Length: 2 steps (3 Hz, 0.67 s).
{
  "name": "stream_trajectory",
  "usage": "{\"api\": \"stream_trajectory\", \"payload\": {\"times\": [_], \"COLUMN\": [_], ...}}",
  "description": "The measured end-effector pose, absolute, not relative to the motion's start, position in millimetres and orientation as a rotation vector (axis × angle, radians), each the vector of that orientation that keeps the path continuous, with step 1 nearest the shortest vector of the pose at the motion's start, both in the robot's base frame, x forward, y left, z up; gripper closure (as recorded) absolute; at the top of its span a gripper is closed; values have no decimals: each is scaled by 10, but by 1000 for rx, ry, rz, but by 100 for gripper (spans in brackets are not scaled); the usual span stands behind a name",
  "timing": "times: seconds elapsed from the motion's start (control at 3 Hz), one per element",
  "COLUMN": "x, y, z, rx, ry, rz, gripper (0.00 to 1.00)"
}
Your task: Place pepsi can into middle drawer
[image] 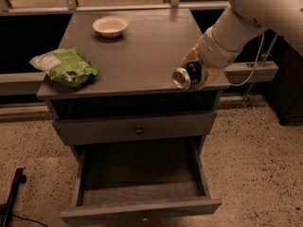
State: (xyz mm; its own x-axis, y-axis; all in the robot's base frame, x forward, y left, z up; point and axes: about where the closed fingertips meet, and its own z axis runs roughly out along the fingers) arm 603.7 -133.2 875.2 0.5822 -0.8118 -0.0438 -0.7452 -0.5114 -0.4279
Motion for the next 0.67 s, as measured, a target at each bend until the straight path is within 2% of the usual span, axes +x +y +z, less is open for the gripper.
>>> {"api": "stream_trajectory", "payload": {"times": [0.33, 0.67], "x": [5831, 5240], "y": [-1358, -1331], "z": [8437, 7776], "rx": [-2356, -2315], "ry": [1450, 1717], "rz": [-75, 178], "gripper": [100, 100]}}
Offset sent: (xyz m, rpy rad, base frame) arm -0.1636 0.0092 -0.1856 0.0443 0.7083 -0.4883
